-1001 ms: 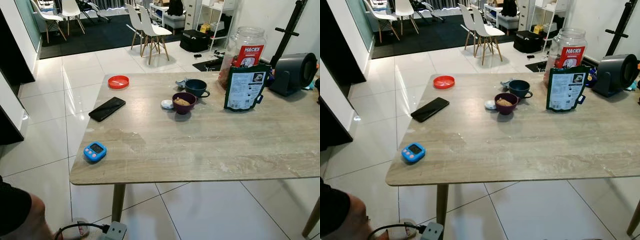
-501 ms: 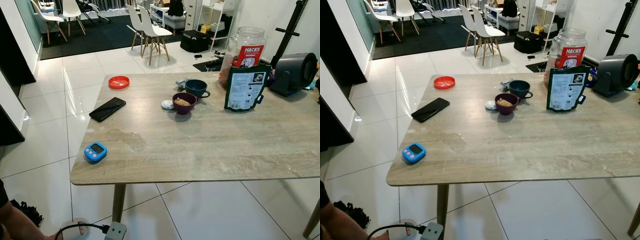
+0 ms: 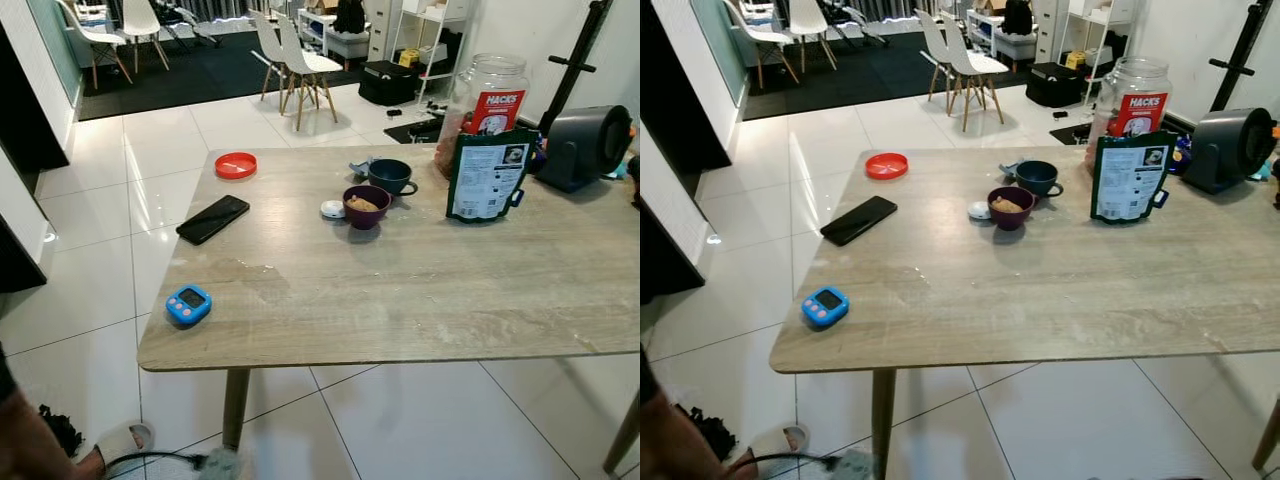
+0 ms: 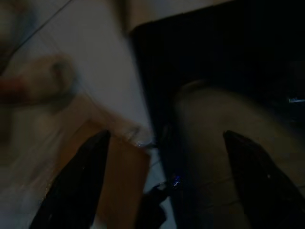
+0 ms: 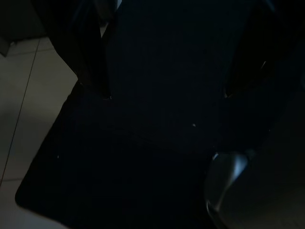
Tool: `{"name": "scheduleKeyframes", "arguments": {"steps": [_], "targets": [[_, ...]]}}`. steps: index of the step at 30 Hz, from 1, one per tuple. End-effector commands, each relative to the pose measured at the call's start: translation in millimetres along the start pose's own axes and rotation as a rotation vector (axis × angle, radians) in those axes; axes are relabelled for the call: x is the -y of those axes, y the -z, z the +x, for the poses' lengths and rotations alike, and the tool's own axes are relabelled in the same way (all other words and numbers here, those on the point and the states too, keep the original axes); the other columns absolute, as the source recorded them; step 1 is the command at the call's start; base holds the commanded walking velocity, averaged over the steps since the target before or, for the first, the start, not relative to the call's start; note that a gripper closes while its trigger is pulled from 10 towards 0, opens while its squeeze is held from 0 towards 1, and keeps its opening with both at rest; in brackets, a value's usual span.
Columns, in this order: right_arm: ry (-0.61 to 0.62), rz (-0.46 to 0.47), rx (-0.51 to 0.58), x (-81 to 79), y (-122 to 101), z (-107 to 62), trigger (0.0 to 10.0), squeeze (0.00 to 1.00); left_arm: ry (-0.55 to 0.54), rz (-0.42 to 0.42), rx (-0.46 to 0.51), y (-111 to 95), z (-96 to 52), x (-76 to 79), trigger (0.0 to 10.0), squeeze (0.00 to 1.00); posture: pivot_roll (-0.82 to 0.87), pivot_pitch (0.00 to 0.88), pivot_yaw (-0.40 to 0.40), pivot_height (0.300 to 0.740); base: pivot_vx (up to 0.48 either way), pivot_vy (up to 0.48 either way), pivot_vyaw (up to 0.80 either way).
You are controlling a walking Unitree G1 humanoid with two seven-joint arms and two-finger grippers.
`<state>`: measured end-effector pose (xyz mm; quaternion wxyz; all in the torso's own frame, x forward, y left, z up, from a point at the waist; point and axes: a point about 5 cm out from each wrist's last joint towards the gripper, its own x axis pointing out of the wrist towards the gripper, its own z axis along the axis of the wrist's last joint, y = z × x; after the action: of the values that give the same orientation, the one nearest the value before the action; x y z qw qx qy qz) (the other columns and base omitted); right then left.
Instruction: Restocking fridge
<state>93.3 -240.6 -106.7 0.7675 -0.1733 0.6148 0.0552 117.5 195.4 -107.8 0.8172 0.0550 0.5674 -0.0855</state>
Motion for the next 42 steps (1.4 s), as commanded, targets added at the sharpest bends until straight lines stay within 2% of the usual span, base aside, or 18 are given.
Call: {"name": "scheduleKeyframes", "arguments": {"steps": [1,4,7,8,11,12,20,25,29,42], "targets": [[-0.001,-0.014,-0.006,-1.0,0,0.2,10.0,0.0,0.008,-0.02,-0.042,12,-0.8,2.2,10.0,0.0,0.02,0.0,0.0,0.739,0.0,0.0,0.0],[0.009,-0.071,-0.009,2.3,-2,-0.1,10.0,0.0,-0.025,-0.022,-0.036,12,-2.4,-6.5,10.0,0.0,0.03,0.0,-0.001,0.739,0.0,0.0,0.0],[0.01,-0.088,-0.01,2.3,-2,-0.1,10.0,0.0,-0.031,-0.026,-0.042,14,-2.8,-7.3,10.0,0.0,0.03,0.0,0.006,0.739,0.0,0.0,0.0],[0.009,-0.095,-0.01,2.1,-2,0.0,10.0,0.0,-0.02,-0.008,-0.065,20,-3.6,-6.6,10.0,0.0,0.02,0.0,0.015,0.739,0.0,0.0,0.0],[0.016,-0.078,-0.006,1.5,-2,0.0,10.0,0.0,-0.02,0.001,-0.082,25,-4.5,-6.4,10.0,0.0,0.03,0.0,0.012,0.739,0.0,0.0,0.0],[0.008,-0.087,-0.008,1.2,-2,0.0,10.0,0.0,-0.019,-0.024,-0.075,25,-4.4,-6.1,10.0,0.0,0.03,0.0,0.007,0.739,0.0,0.0,0.0],[0.009,-0.076,0.005,1.9,-4,0.0,10.0,0.0,-0.031,-0.047,-0.046,19,-3.1,-4.9,10.0,0.0,0.02,0.0,0.0,0.739,0.0,0.0,0.0],[0.019,-0.084,0.008,2.2,-5,0.1,10.0,0.0,-0.031,-0.04,-0.042,20,-4.0,-7.7,10.0,0.0,0.01,0.0,0.004,0.739,0.0,0.0,0.0],[0.027,-0.077,0.007,2.5,-5,0.1,10.0,0.0,-0.021,-0.017,-0.043,20,-2.7,-1.8,10.0,0.0,0.01,0.0,0.021,0.739,0.0,0.0,0.0],[0.026,-0.045,0.009,1.2,-4,0.2,10.0,0.0,-0.023,0.004,-0.037,16,-1.9,-1.3,10.0,0.0,0.0,0.0,0.043,0.739,0.0,0.0,0.0]]}}
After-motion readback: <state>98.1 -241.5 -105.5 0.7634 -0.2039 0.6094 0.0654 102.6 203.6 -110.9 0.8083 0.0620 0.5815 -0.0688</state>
